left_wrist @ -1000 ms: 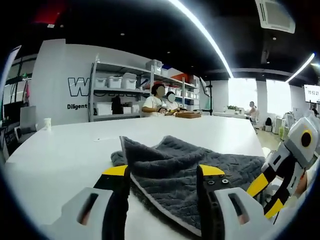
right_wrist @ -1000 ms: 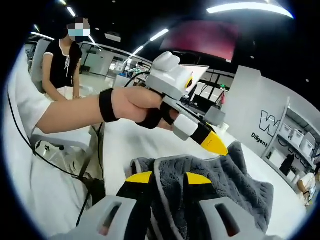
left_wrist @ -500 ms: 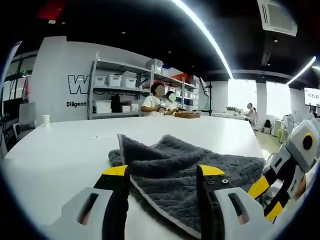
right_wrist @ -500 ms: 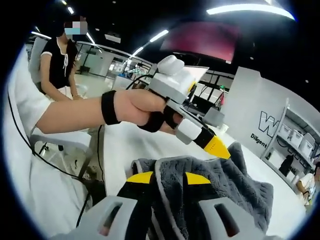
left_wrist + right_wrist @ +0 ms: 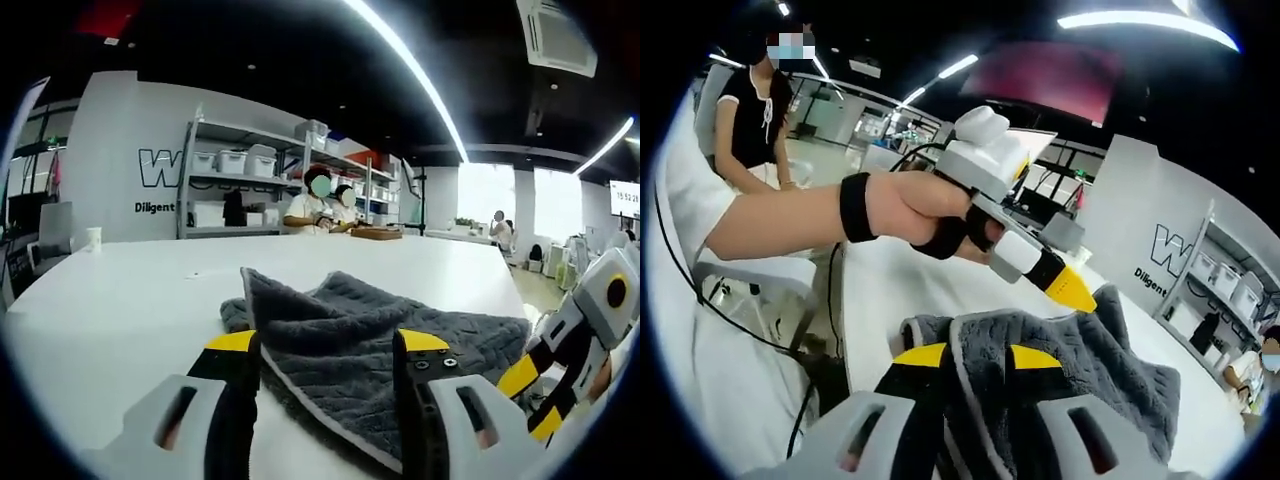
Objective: Open the folded towel by lifting each exposed corner and separating the folded layers until the towel lies flat within the target outline without major curled edges
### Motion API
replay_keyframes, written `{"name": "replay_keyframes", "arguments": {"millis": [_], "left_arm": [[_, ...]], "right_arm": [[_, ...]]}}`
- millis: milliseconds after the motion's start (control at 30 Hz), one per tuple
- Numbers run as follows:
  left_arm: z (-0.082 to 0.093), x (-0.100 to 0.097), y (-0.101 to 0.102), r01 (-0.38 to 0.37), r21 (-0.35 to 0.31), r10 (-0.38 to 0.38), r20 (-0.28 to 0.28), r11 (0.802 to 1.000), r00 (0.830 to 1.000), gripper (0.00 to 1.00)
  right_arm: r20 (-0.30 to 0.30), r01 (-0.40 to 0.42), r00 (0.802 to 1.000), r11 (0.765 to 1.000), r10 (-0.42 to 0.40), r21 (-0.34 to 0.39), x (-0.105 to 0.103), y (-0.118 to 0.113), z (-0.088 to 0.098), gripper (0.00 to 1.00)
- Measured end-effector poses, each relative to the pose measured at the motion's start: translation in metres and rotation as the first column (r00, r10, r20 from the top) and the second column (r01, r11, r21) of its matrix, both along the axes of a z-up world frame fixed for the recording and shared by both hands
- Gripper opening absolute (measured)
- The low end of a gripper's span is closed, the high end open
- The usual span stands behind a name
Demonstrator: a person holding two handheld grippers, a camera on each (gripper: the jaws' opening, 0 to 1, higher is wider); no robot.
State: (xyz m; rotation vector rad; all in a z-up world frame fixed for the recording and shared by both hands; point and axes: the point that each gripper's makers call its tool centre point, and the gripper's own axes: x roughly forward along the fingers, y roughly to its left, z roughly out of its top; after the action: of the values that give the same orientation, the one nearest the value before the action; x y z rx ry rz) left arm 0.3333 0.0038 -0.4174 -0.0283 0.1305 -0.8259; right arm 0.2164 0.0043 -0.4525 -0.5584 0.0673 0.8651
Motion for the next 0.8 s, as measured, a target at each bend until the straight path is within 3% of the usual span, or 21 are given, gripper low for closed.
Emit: {"name": "replay_keyframes", "arguments": {"millis": [100, 800], "left_arm": [[0.001, 0.001, 0.0, -0.008, -0.006, 0.008, 0.001, 1.0, 1.0, 0.51], [-0.006, 0.02, -0.007, -0.013, 0.004, 0.013, -0.035, 1.0, 0.999, 0.51]], "right_arm": [[0.021, 0.02, 1.0, 1.0, -0.02, -0.005, 0.004, -0.003, 0.003, 0.15], [0.02, 0.025, 1.0, 0.999, -0.024, -0.022, 0.009, 0.007, -0.001, 0.12]]}}
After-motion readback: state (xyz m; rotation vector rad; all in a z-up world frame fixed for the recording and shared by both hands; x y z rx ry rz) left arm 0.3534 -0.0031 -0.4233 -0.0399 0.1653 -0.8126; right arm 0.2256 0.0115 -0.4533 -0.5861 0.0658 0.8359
